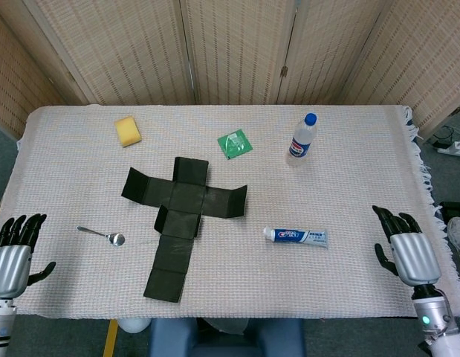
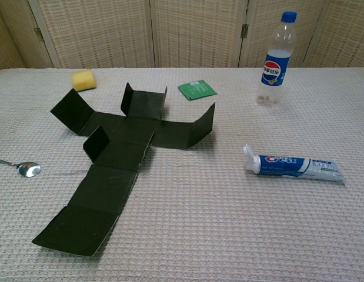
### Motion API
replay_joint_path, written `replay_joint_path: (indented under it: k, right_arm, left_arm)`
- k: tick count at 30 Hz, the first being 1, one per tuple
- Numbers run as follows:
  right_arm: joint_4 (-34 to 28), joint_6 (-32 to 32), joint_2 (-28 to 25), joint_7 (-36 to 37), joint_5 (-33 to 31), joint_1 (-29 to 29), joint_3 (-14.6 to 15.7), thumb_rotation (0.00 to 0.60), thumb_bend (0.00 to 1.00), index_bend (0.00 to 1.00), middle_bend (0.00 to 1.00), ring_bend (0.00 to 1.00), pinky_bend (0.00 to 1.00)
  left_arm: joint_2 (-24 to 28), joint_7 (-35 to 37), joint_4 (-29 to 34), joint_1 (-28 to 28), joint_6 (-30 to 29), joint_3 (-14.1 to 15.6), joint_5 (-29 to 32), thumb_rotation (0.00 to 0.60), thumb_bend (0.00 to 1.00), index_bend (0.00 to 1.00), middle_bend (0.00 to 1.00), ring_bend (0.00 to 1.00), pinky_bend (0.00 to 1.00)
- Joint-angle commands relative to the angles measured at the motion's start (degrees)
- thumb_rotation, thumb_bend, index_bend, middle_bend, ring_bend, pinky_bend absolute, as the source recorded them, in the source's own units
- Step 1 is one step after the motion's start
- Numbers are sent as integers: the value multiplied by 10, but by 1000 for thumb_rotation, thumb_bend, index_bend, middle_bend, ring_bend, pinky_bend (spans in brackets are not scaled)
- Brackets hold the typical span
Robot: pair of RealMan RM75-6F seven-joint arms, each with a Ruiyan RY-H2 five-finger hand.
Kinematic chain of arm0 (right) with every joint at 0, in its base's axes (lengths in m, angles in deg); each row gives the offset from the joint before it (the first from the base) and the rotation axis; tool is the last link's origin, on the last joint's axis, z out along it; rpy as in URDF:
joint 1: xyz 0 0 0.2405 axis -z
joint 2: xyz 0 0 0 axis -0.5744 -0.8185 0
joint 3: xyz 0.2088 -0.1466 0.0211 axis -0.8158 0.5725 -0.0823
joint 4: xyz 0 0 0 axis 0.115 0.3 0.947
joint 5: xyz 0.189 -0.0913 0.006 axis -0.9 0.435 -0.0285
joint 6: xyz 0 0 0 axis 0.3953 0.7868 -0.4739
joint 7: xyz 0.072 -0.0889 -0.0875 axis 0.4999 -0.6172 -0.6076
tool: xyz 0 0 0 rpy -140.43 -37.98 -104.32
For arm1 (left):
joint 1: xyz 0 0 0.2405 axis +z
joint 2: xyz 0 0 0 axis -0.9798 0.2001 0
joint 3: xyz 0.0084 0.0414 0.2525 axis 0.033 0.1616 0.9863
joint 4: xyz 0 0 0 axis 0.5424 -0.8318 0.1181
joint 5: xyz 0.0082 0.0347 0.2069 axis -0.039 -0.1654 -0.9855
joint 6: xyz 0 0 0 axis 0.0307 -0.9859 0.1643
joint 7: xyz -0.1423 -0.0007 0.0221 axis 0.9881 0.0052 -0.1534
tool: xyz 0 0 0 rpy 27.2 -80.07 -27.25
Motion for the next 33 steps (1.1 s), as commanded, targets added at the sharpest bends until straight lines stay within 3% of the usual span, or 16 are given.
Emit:
replay_joint_path:
  k: [1,5,9,17,23,33]
  right_arm:
    - [-34,68,8,-24,-28,-41,-9,600,448,14,128,185,151]
    - [-48,134,22,-41,-55,-84,-17,600,441,0,35,82,148]
    - [-43,187,49,-62,-83,-124,-24,600,440,0,32,72,148]
    - [10,248,119,-94,-143,-184,-36,600,430,4,148,169,192]
    - [67,276,161,-101,-171,-214,-33,600,429,68,215,245,237]
    - [123,280,202,-103,-172,-233,-17,600,429,163,268,301,286]
  left_arm:
    - [1,1,1,1,-2,1,-1,600,245,65,117,60,0]
    - [3,4,2,4,-5,3,-3,600,244,66,117,60,0]
    - [5,7,3,6,-7,5,-4,600,244,67,117,60,0]
    - [8,11,2,12,-9,8,-2,600,244,65,117,60,0]
    - [9,10,3,13,-8,9,-1,600,244,65,117,60,0]
    - [8,9,4,13,-3,9,4,600,245,64,117,60,0]
